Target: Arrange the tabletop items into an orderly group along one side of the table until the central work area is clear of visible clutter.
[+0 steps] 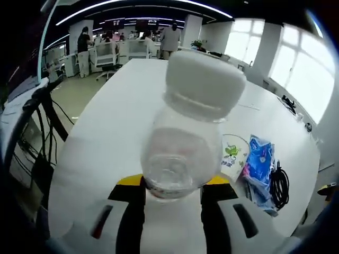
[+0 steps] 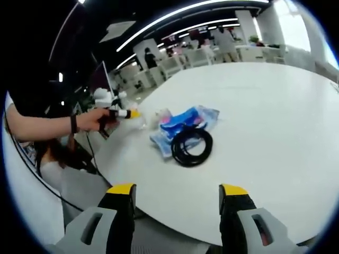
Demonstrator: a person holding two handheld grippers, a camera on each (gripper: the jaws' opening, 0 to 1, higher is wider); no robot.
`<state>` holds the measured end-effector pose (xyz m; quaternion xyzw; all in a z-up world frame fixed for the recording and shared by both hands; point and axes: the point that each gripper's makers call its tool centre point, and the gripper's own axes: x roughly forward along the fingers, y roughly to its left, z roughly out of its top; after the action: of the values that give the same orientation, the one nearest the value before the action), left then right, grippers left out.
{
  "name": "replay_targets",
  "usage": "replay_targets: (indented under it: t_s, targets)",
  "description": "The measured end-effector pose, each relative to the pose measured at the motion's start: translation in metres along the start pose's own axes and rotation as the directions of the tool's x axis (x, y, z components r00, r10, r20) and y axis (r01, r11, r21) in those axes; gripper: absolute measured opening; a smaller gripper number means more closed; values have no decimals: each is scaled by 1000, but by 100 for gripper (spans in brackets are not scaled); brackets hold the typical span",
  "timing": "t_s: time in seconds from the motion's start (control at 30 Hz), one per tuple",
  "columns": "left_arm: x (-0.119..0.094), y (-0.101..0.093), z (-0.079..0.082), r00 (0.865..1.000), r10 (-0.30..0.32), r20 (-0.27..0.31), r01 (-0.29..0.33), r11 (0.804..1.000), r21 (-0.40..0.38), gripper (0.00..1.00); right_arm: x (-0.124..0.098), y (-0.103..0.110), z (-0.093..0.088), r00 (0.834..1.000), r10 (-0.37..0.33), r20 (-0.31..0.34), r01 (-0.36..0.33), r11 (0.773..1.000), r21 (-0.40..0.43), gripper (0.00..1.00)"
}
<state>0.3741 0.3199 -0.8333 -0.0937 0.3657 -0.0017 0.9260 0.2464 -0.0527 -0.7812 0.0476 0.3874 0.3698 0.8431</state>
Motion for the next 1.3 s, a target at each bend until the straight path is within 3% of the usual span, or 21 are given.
replay_targets:
  t_s: [0.37, 0.43, 0.67, 0.77, 0.9, 1.13, 1.3]
  targets:
    - [25, 5, 15, 999, -14, -32, 14, 1000, 9, 40, -1, 3, 1, 1000, -7, -5, 7, 1000, -3, 64]
    - [30, 6, 14, 999, -24, -49, 23, 999, -29, 40, -1, 3, 1, 1000, -8, -6, 8, 1000, -2, 64]
    - [33, 7, 12, 996, -54, -68, 52, 998, -33, 41, -1, 9, 4, 1000, -4, -12, 4, 1000, -17, 64]
    - [26, 5, 8, 995, -60, -79, 60, 998, -8, 41, 1, 11, 4, 1000, 1, -16, -2, 1000, -20, 64]
    - [20, -2, 2, 993, -93, -69, 92, 996, -10, 49, 2, 12, 3, 1000, 9, -24, -10, 999, -34, 64]
    - [7, -3, -16, 994, -89, -62, 87, 996, -28, 45, 6, 14, -1, 1000, 15, -25, -16, 999, -31, 64]
    - [1, -6, -37, 994, -78, -78, 83, 995, 57, 43, 8, 17, -3, 999, 22, -24, -22, 999, -28, 64]
